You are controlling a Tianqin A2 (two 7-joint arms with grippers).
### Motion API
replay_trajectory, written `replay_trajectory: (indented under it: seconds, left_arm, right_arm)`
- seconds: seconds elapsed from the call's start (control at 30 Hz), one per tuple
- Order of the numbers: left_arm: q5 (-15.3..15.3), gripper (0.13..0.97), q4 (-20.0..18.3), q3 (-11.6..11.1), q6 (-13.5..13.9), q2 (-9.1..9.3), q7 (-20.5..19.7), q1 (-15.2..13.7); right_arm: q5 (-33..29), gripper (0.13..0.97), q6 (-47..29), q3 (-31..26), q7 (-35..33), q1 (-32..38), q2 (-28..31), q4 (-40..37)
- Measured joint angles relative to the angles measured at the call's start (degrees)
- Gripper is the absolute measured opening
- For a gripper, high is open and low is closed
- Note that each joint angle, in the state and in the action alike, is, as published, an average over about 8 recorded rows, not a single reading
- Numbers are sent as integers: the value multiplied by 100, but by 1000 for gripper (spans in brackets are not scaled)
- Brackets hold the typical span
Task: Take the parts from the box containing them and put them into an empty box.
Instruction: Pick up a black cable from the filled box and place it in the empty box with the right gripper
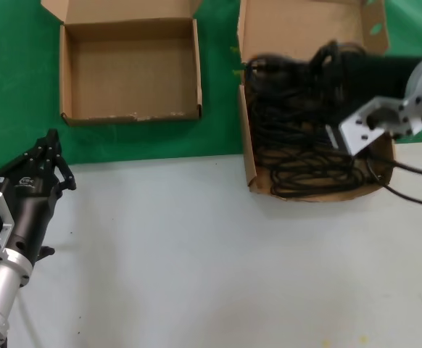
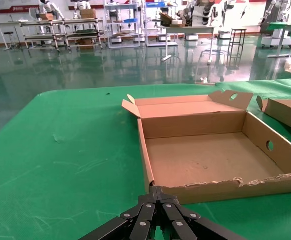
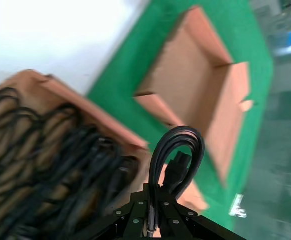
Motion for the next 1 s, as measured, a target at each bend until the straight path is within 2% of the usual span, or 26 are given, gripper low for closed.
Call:
replay_trajectory:
  seconds: [0.27, 0.5, 0.7, 1.0]
  left_arm:
    - [0, 145, 0, 0, 0, 0, 0, 0]
    - [0, 145, 0, 0, 0, 0, 0, 0]
    - [0, 145, 0, 0, 0, 0, 0, 0]
    - [0, 145, 0, 0, 0, 0, 0, 0]
  right_arm:
    - [-135, 159, -266, 76, 289, 334, -140, 623]
    - [-388, 159, -263, -165, 335, 644, -722, 692]
    - [-702, 159, -20, -495, 202, 783, -1403, 279]
    - [-1107, 159, 569, -881, -46, 909, -2391, -955]
